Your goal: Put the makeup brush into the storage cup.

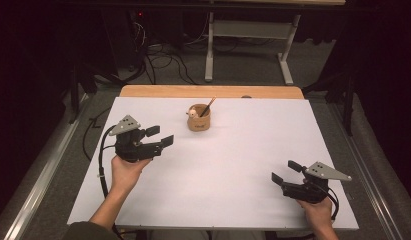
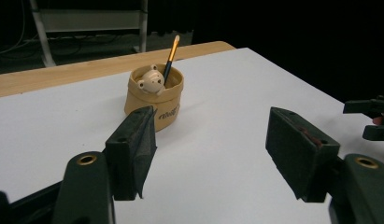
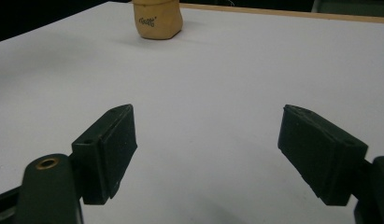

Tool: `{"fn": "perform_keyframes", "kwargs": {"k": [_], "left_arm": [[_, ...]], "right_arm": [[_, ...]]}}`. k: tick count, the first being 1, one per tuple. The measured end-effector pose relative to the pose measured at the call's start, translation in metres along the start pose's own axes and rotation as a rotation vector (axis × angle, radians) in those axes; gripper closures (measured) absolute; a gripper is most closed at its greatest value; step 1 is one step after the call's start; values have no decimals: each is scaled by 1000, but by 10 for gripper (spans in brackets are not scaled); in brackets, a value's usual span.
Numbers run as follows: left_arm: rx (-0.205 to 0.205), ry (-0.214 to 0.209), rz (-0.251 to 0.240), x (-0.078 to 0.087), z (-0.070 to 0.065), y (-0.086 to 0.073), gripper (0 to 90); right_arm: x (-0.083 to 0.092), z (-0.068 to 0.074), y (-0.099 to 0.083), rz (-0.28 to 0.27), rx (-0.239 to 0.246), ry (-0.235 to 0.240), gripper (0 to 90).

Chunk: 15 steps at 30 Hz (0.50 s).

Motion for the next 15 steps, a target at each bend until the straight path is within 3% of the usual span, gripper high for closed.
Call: {"fn": "perform_keyframes", "kwargs": {"k": [15], "left_arm": [[12,8,-12,10,2,-5,340]], "right_arm": [[0,0,0,2,0,0,211]]}}
Point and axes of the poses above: each handheld gripper's, and its own axes: x roughly backward along the jaws, y roughly out of its top, z roughly to its left, the point moved 6 cm from there along -x, roughly forward along the jaws, and after that the axes turned 6 degrees about -z, right-handed, at the moved point
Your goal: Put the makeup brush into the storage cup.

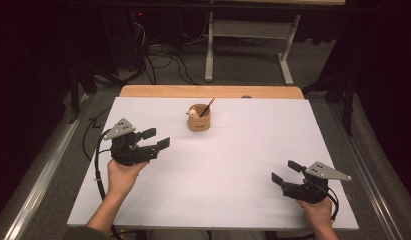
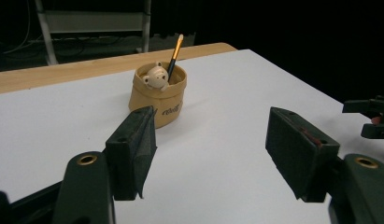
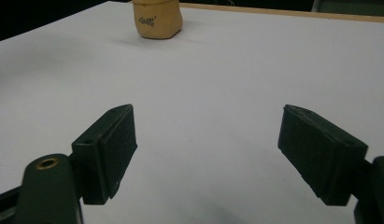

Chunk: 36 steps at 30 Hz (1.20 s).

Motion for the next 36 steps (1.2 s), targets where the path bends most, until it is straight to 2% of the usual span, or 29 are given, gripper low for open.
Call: {"fn": "perform_keyframes", "kwargs": {"k": [11,36], "left_arm": [[13,-1,-6,9,1,-4,339],[39,37,3,19,12,-21,337]], "right_arm": [[0,0,0,-1,3,0,211],[0,-1,0,0,-3,-1,211]]}}
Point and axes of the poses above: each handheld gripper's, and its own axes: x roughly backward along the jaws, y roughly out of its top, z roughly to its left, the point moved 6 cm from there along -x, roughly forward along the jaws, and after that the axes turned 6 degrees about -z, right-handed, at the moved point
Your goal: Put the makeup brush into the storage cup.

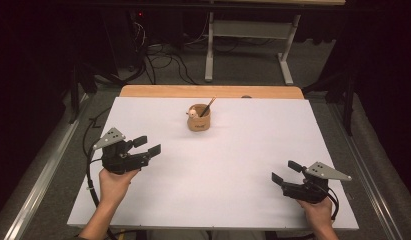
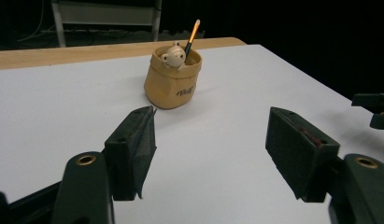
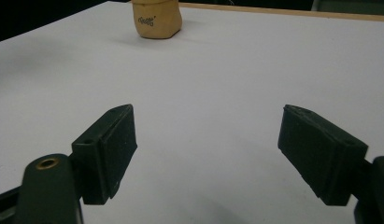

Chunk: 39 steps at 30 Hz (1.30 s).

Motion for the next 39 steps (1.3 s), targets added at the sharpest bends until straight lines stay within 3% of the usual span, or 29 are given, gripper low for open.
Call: {"fn": "perform_keyframes", "kwargs": {"k": [39], "left_arm": [[15,33,41,-8,9,-24,337]], "right_arm": [[0,0,0,0,3,0,211]]}}
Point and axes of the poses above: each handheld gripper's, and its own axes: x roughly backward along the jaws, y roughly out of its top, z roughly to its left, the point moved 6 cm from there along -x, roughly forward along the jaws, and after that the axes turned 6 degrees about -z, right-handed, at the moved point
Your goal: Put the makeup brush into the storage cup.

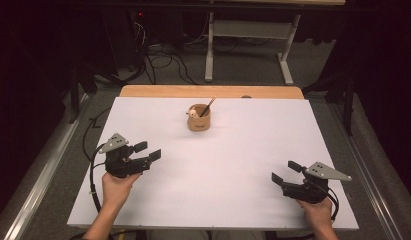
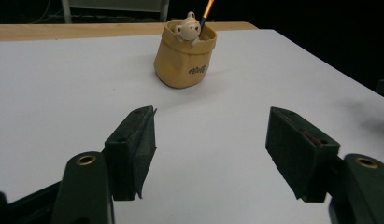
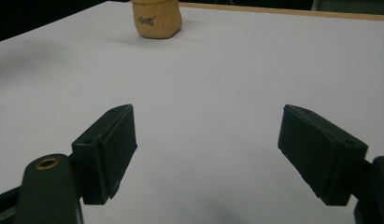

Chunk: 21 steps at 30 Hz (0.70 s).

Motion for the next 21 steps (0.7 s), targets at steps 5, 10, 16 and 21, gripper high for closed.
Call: {"fn": "perform_keyframes", "kwargs": {"k": [5,10,16,21], "left_arm": [[-1,4,3,-3,1,-2,335],[-13,12,7,-4,1,-5,336],[-9,18,6,-5,4,-7,335],[-2,25,6,-7,6,-10,334]], "right_arm": [[0,0,0,-1,1,2,211],[0,0,0,0,0,1,211],[0,0,0,1,1,1,211],[0,0,0,0,1,2,211]]}}
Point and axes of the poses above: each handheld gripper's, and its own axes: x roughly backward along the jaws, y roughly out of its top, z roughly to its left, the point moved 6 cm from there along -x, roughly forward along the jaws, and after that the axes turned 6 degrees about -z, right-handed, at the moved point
